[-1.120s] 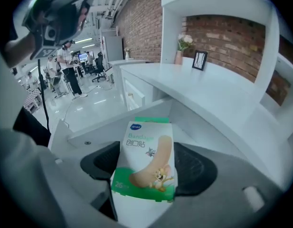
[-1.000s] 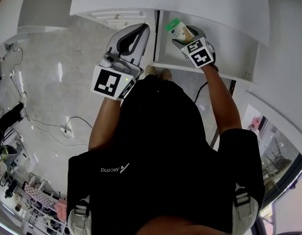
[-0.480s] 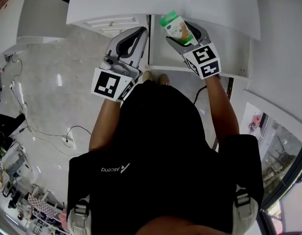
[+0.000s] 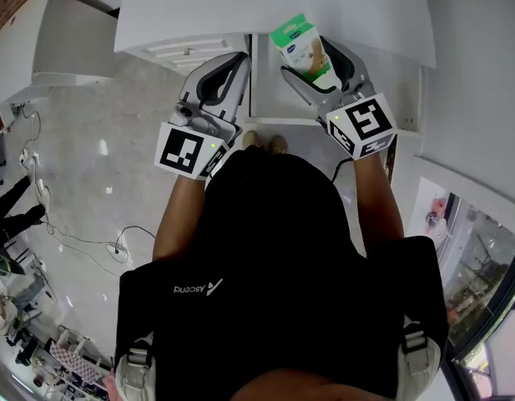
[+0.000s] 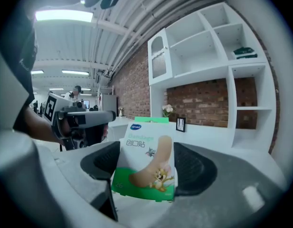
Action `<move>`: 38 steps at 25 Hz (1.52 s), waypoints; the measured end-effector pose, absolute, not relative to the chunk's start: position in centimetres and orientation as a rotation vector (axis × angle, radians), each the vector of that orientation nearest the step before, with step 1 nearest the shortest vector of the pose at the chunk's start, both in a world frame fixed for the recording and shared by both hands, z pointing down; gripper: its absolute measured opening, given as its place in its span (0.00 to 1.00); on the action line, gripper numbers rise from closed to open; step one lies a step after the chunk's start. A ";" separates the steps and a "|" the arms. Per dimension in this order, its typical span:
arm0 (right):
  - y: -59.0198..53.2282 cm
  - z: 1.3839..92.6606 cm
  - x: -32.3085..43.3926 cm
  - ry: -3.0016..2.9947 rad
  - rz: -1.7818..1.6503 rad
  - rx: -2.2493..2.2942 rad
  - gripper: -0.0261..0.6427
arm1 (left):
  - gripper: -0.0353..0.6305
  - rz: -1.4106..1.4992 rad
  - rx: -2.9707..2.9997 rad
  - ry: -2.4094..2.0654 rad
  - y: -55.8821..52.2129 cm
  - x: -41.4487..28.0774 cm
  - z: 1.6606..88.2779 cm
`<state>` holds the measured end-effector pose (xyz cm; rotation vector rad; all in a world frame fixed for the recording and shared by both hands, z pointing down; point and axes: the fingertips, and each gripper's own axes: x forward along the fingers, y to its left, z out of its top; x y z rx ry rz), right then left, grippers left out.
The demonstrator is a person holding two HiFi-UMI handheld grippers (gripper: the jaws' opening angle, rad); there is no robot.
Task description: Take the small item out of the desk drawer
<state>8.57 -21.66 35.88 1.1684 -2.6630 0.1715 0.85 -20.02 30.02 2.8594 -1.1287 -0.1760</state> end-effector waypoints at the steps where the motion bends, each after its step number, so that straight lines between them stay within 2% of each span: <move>1: -21.5 35.2 8.4 -2.681 0.159 1.177 0.57 | 0.05 -0.170 2.862 -1.131 -20.1 0.7 29.9; 11: -20.5 31.2 7.6 -2.765 0.072 1.226 0.57 | 0.05 -0.175 2.883 -1.114 -20.5 -0.2 28.9; 38: -20.0 29.9 7.3 -2.805 0.032 1.222 0.57 | 0.05 -0.159 2.885 -1.116 -20.3 -0.4 28.7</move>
